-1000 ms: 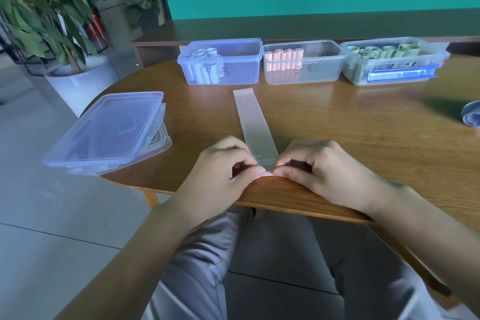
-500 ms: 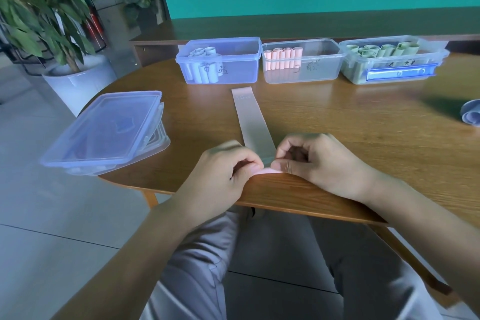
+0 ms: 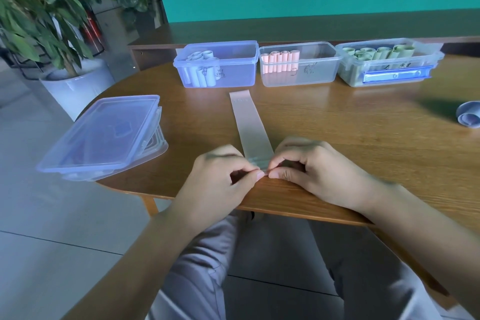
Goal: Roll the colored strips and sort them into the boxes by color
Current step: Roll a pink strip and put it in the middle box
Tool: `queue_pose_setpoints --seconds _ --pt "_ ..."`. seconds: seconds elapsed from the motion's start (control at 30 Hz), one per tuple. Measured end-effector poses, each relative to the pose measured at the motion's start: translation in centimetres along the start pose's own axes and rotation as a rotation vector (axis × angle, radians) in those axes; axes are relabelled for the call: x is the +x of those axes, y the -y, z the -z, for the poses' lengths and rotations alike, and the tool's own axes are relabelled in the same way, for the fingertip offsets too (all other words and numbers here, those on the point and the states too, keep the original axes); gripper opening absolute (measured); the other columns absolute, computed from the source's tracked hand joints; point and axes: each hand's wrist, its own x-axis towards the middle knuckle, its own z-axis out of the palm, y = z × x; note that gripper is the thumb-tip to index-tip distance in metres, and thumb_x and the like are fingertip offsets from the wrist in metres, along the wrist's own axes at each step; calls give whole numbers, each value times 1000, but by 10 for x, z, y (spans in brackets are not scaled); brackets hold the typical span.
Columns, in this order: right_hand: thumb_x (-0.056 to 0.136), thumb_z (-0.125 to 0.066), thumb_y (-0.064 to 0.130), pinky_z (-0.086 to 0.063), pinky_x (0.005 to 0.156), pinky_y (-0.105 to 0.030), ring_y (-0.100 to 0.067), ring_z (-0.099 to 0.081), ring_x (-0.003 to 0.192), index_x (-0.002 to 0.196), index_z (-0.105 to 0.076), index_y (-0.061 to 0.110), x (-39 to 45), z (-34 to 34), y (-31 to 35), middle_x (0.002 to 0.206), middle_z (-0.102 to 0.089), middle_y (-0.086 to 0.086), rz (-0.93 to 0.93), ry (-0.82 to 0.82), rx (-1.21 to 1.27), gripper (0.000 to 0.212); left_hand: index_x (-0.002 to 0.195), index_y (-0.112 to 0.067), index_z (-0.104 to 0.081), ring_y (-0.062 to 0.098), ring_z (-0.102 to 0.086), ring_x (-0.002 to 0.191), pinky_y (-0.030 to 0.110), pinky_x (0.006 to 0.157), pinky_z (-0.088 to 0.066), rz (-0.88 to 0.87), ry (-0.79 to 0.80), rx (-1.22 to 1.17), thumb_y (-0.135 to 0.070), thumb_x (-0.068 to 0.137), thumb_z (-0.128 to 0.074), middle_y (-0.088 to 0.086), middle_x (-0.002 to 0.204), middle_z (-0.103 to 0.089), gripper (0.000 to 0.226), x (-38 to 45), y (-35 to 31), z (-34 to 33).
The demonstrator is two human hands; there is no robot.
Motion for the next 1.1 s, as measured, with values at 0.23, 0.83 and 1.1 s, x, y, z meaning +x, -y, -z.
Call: queue_pose_setpoints --seconds 0.23,0.83,1.1 --pt "97 -62 37 -53 84 -36 -7 -63 97 108 -75 27 4 -1 -4 103 -61 15 9 -16 -10 20 96 -31 -76 6 -58 83 10 70 -44 15 22 -74 -36 84 -77 -20 88 -60 13 3 -1 2" --pt "95 -68 33 -53 86 -32 -4 -63 97 105 -77 28 9 -3 -9 101 -62 16 8 -84 -28 14 94 -31 -75 3 -58 83 12 74 -43 65 27 40 -39 95 -62 -15 93 -64 15 8 -3 -5" --pt "100 -62 30 -53 84 -34 -4 -61 94 108 -76 27 11 -3 -9 102 -58 15 20 -72 -87 16 92 -32 -73 -2 -56 80 2 72 -36 61 25 44 -35 92 -67 -19 91 -59 7 8 -2 -2"
